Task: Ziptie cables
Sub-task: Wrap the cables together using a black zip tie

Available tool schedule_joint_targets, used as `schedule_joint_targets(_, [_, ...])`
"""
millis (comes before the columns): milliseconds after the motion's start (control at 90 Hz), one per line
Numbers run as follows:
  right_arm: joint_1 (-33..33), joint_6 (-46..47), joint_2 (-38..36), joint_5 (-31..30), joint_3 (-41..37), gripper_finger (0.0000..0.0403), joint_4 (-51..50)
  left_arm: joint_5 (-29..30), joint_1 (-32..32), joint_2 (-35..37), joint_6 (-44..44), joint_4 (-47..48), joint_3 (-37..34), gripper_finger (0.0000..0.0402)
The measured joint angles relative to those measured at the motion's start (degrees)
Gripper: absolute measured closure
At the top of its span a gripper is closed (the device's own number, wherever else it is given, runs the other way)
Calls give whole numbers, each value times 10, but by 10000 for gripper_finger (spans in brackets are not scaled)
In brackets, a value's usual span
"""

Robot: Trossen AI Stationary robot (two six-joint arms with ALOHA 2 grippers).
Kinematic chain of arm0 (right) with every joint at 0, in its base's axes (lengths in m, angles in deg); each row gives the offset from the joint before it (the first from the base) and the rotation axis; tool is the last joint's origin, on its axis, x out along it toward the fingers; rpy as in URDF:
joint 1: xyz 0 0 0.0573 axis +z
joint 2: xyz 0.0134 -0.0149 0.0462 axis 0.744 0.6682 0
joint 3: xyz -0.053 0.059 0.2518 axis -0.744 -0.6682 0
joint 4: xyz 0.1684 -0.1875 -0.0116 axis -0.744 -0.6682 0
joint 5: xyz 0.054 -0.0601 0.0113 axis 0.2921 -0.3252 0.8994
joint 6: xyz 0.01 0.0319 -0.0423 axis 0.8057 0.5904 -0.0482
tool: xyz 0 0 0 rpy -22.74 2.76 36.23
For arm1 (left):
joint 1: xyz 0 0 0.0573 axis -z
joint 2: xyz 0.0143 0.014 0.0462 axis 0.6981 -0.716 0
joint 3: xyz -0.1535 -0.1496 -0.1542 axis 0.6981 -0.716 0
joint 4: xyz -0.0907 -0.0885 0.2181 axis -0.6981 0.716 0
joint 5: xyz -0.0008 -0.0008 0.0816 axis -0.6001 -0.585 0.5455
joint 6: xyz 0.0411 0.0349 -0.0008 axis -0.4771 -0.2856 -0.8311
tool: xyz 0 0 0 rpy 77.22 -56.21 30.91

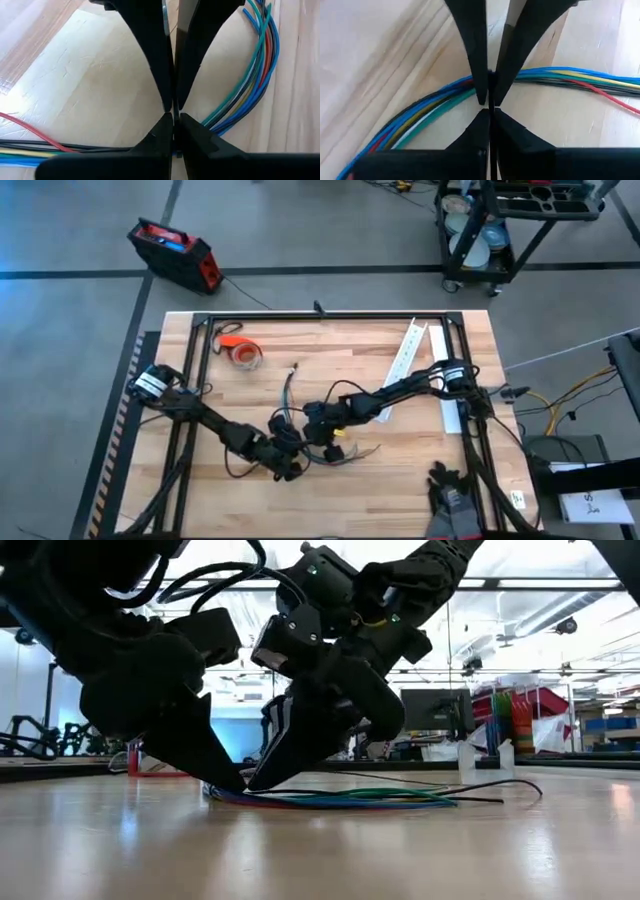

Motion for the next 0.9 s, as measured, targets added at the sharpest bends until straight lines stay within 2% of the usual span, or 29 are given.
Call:
schedule_joint_targets(411, [-1, -19, -7, -16, 1, 403, -39, -5, 0, 1, 11, 5, -3, 392])
schedule_joint_targets(622, [1, -36, -15, -44, 0, 402, -64, -7, 5, 2, 11, 9, -4, 391])
schedule_joint_targets(733, [1, -33, -16, -45, 0, 402, -60, -10, 5, 2, 10, 9, -4, 377])
schedule_joint_targets(900, [-1, -11, -14, -9, -2, 401, -42, -11, 4, 2, 10, 10, -5, 348])
